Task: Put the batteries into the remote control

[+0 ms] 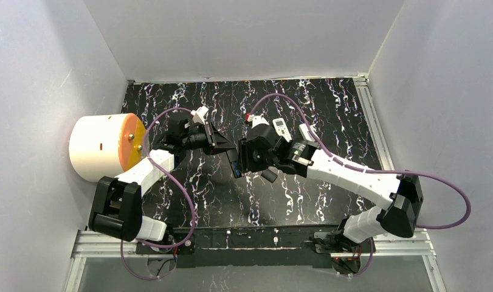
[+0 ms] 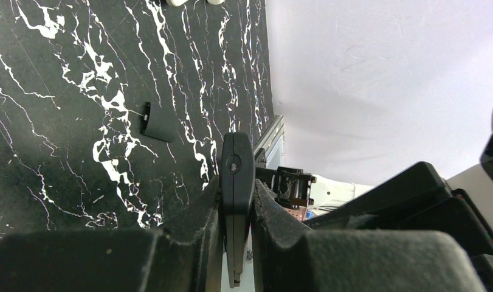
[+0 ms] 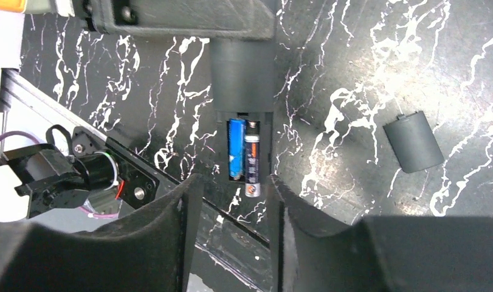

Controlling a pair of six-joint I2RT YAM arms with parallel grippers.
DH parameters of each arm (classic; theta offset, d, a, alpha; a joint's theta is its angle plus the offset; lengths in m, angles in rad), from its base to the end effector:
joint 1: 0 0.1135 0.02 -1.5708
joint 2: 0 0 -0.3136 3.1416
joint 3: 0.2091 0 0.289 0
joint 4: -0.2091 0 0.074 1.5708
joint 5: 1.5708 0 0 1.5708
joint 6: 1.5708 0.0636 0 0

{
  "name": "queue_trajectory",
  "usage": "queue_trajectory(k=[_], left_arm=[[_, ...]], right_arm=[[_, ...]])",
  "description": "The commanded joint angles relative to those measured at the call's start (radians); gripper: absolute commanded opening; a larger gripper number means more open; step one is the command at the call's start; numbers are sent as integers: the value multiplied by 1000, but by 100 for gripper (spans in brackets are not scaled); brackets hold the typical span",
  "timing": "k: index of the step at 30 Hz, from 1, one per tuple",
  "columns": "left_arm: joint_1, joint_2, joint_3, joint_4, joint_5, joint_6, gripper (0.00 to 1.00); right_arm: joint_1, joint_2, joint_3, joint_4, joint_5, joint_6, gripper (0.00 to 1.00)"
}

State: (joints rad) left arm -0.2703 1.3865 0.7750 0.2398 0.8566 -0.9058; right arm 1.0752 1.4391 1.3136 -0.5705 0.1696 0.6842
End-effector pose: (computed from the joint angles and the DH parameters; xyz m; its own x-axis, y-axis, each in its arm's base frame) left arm 0.3112 -0.1361 0.2666 -0.8875 -0.2889 -0.3590 0.2511 0.3498 -0.9025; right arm 0.1862 0.3219 0.3609 -0.7454 -0.0688 -0.6631 -0.4314 0.8080 0.4012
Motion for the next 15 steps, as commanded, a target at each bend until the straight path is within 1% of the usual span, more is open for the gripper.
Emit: queue_trajectory(k=[1,4,10,12,15], left_arm=[[6,-14,15,12,36,-39,0],[8,-29,28,12,36,-95,0],[11,-117,47,16,0,-238,0],[13,-143,48,38,-13,-301,0],[15,-176,26,122,-45,-443,0]], right_arm=[[-2,-106,-99,147,61,80,55],[-5,-167,-172,291,62,129,60],[-6,-265,-280,520,132,213,76],[-5,-299,-304,544,210,245,81],[-5,-345,-335,550,312,289,83]])
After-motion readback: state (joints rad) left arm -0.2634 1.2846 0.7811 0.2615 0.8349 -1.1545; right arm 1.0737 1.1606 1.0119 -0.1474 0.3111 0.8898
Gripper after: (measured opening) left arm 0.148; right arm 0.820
